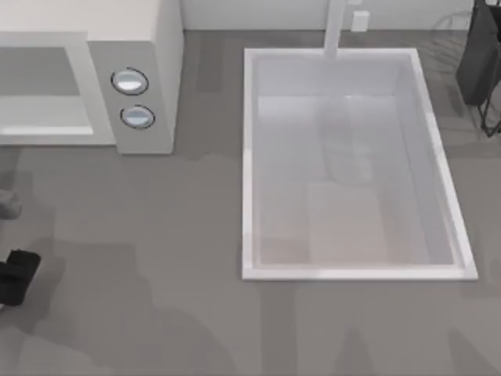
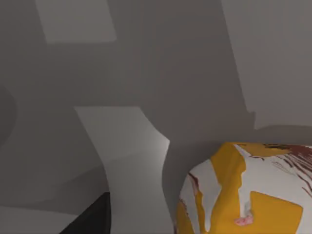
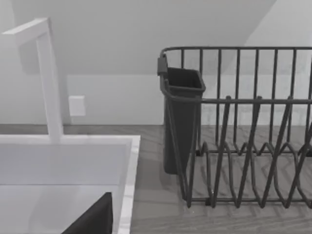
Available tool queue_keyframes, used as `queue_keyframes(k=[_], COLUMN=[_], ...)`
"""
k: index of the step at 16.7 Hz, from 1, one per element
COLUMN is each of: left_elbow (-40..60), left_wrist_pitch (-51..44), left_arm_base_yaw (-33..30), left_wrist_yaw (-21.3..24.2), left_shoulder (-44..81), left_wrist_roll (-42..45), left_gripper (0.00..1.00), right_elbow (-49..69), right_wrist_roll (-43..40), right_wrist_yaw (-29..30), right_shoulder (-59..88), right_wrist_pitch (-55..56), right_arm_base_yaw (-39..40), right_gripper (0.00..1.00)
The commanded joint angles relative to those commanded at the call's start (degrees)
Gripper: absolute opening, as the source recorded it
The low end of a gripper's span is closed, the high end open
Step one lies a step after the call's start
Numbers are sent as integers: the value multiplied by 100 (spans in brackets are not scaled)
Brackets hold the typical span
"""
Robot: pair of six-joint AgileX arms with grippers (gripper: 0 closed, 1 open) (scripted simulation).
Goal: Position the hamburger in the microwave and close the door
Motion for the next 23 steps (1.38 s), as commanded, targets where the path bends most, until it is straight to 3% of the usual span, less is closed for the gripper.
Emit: queue_keyframes(k=[6, 14, 23], left_elbow=[372, 1545, 1666], left_wrist_pitch=[-582, -2666, -2427], left_arm_base_yaw=[8, -7, 11], left_wrist_yaw=[62, 61, 99], left_shoulder=[-514, -1229, -1208], left_wrist_roll=[13, -14, -81], left_gripper=[0, 0, 0], right_elbow=[0, 0, 0], right_wrist_roll=[0, 0, 0], right_wrist_yaw=[0, 0, 0], right_shoulder=[0, 0, 0], right_wrist_pitch=[0, 0, 0], right_arm_base_yaw=[0, 0, 0], right_gripper=[100, 100, 100])
